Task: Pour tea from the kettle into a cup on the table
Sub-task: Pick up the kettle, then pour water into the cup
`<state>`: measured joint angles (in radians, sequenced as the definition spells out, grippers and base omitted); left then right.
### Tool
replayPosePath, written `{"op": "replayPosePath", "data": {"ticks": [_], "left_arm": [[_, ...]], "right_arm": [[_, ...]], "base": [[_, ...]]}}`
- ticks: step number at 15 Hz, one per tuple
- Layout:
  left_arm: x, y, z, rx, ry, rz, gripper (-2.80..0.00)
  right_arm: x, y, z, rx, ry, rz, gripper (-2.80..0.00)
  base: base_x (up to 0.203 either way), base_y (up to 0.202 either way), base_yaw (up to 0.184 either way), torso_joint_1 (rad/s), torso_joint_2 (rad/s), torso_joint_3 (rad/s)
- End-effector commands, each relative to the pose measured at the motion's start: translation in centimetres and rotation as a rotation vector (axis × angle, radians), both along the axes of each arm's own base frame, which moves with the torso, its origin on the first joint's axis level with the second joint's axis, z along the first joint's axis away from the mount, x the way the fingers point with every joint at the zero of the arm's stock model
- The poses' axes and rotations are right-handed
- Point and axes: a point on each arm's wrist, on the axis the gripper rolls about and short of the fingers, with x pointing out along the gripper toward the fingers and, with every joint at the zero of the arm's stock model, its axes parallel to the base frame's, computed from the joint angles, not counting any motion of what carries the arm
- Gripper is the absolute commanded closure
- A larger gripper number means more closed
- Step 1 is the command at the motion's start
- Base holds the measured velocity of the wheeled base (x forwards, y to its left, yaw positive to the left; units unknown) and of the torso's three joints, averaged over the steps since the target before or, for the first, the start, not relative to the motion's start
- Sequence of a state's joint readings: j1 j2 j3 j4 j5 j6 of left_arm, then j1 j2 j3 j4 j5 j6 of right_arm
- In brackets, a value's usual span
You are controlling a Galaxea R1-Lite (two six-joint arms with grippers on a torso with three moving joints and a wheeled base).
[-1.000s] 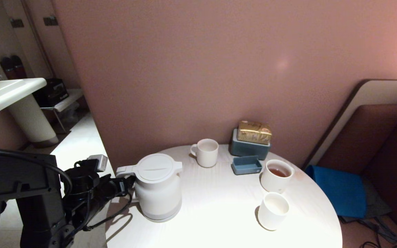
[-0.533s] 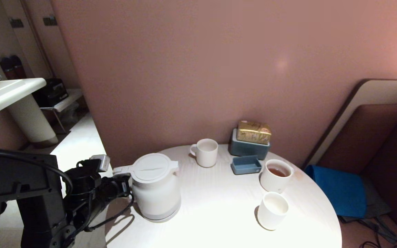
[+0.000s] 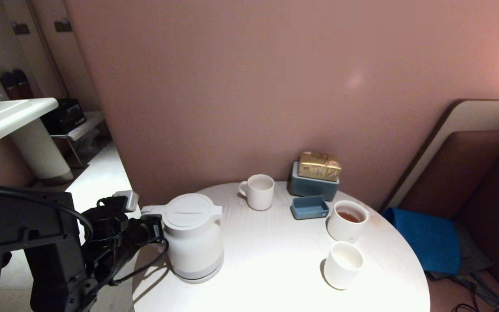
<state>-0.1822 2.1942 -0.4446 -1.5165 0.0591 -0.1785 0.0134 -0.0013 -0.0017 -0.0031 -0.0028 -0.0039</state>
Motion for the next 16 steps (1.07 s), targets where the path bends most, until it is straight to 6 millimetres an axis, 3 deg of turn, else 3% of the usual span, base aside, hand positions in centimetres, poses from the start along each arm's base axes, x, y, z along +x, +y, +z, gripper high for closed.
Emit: {"op": "replayPosePath", "data": {"ticks": [1, 5, 11, 16], "left_arm": [[0.3, -0.3, 1.5, -0.021, -0.09, -0.007, 0.0], [0.8, -0.9, 3.3, -0.02, -0.115, 0.012, 0.0], [1.5, -2.6, 8.4, -0.023, -0.134, -0.016, 0.0], [1.2, -6.1, 12.2, 0.062, -0.142, -0.116, 0.0]], "right_arm": [[0.0, 0.0, 0.0, -0.001, 0.001, 0.0, -2.8], [0.0, 0.0, 0.0, -0.001, 0.003, 0.0, -2.8], [0.0, 0.0, 0.0, -0.001, 0.001, 0.0, -2.8], [0.0, 0.0, 0.0, -0.001, 0.001, 0.0, -2.8]], "base": [[0.0, 0.0, 0.0, 0.0, 0.0, 0.0], [0.0, 0.0, 0.0, 0.0, 0.0, 0.0], [0.0, 0.0, 0.0, 0.0, 0.0, 0.0], [0.0, 0.0, 0.0, 0.0, 0.0, 0.0]]}}
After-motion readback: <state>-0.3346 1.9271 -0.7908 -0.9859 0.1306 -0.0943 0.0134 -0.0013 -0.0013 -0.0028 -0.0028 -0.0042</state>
